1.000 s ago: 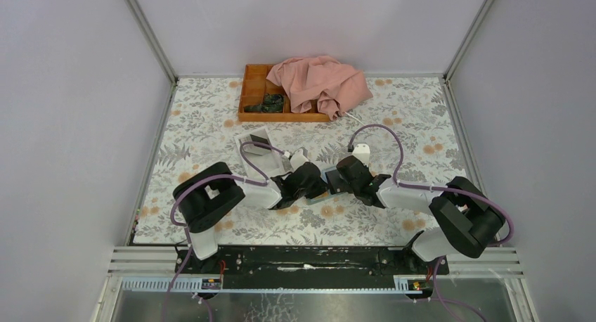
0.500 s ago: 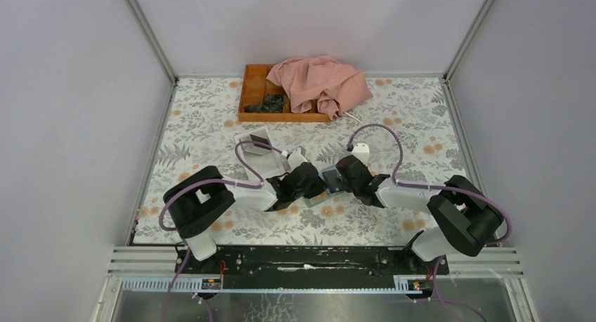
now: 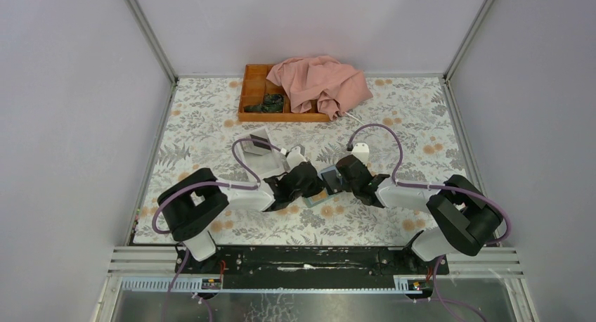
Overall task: Put the credit cards into the card holder
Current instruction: Insert the credit card into the card holder.
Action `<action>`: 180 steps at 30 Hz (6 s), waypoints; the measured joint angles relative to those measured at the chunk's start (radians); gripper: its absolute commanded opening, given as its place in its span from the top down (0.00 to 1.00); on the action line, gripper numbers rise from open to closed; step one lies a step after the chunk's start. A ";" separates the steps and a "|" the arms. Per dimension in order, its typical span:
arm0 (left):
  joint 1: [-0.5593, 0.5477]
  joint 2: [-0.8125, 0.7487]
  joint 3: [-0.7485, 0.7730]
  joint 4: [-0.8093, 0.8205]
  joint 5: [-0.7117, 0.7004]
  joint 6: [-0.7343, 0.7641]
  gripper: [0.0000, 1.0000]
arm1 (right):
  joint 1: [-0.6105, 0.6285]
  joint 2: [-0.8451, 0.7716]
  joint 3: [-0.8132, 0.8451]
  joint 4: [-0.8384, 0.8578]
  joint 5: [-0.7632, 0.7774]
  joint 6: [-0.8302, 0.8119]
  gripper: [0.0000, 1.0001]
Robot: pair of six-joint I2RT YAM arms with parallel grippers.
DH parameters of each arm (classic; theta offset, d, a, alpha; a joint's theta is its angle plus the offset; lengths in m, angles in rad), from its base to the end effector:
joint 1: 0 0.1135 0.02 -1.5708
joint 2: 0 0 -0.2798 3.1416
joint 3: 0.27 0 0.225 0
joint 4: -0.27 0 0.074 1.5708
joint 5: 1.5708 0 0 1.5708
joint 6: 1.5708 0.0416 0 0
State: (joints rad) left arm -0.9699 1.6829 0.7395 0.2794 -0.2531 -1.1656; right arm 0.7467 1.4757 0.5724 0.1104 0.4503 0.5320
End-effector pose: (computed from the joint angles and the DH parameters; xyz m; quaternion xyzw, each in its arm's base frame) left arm 0.1879 -0.2557 0.1808 -0.1421 0.8821 -0.3260 0.3089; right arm 0.1980 0.1586 0.1795 -0.0125 0.9058 0.0548 0.4199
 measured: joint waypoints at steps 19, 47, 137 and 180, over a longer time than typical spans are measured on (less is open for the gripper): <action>-0.024 0.108 0.145 -0.187 -0.002 0.108 1.00 | 0.000 0.002 0.000 0.005 -0.002 0.000 1.00; -0.056 0.045 0.173 -0.260 -0.134 0.120 0.98 | 0.000 -0.005 0.000 0.000 -0.011 0.000 0.93; -0.083 -0.010 0.027 -0.241 -0.205 0.058 1.00 | 0.123 -0.091 0.036 -0.134 -0.116 0.031 1.00; -0.083 -0.016 0.003 -0.198 -0.203 0.050 1.00 | 0.170 0.099 0.160 -0.102 -0.064 0.044 1.00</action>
State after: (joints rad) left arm -1.0531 1.6669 0.7422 0.0818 -0.4564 -1.1160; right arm 0.9165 1.5749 0.7322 0.0082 0.3862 0.5758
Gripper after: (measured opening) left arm 0.011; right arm 0.011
